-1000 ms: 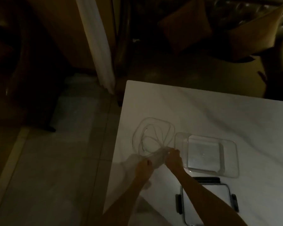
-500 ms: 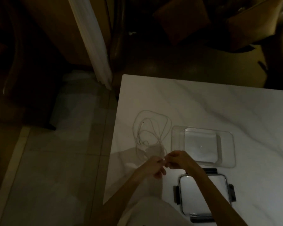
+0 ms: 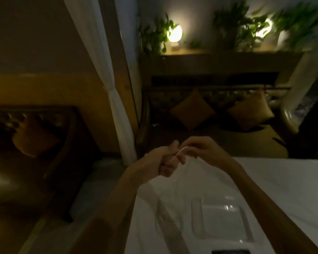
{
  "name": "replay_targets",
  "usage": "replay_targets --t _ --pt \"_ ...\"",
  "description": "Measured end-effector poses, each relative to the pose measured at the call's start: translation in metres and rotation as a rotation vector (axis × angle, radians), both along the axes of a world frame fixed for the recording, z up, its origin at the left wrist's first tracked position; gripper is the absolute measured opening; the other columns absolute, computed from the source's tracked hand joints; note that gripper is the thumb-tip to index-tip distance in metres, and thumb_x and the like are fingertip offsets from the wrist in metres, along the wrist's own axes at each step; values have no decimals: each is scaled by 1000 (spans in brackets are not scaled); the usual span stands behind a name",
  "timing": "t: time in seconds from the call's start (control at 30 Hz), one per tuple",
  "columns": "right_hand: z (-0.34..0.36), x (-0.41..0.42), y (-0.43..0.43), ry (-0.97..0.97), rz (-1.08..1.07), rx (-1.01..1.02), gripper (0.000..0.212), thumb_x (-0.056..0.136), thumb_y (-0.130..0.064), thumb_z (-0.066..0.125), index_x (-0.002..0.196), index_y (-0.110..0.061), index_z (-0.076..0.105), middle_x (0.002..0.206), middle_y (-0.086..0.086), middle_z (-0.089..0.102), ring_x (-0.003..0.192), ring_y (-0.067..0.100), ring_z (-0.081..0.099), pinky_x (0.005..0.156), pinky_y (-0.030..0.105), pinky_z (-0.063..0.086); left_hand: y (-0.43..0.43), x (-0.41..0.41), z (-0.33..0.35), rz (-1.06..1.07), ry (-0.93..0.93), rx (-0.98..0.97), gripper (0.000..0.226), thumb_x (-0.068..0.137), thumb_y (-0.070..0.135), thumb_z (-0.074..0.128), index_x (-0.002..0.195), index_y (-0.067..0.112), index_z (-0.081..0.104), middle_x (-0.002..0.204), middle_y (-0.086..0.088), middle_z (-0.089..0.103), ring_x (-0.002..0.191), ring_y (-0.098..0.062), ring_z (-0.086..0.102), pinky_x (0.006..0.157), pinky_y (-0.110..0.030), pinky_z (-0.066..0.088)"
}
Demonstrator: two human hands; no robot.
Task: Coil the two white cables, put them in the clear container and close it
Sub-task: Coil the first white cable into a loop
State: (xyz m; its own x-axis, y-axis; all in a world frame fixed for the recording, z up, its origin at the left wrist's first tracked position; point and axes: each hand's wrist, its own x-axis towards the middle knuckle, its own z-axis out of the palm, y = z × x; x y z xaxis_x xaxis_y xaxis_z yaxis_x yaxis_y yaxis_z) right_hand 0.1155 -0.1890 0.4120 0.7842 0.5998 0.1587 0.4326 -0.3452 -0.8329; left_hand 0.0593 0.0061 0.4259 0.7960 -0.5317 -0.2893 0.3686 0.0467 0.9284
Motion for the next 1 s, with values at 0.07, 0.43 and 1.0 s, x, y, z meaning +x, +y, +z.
replay_targets --t 0.07,0.43,1.0 --pt "64 3 -16 -101 24 68 19 87 -7 63 88 -25 70 82 -9 70 76 6 67 67 20 52 -15 -9 41 -3 -130 -43 34 98 33 37 90 6 56 54 6 38 44 -7 31 44 -20 26" --pt "157 -66 -86 -84 -43 580 30 96 -36 43 94 -21 69 54 -7 54 39 7 43 38 20 36 -154 8 262 113 -842 -300 32 97 13 42 124 5 56 76 -2 68 74 -17 64 77 -33 55" --pt "215 -46 -229 -366 -323 416 23 97 -26 52 88 -16 71 72 -5 69 64 16 62 60 28 50 -292 -32 202 179 -697 -517 54 94 52 30 86 6 58 51 5 39 42 -8 33 43 -22 28"
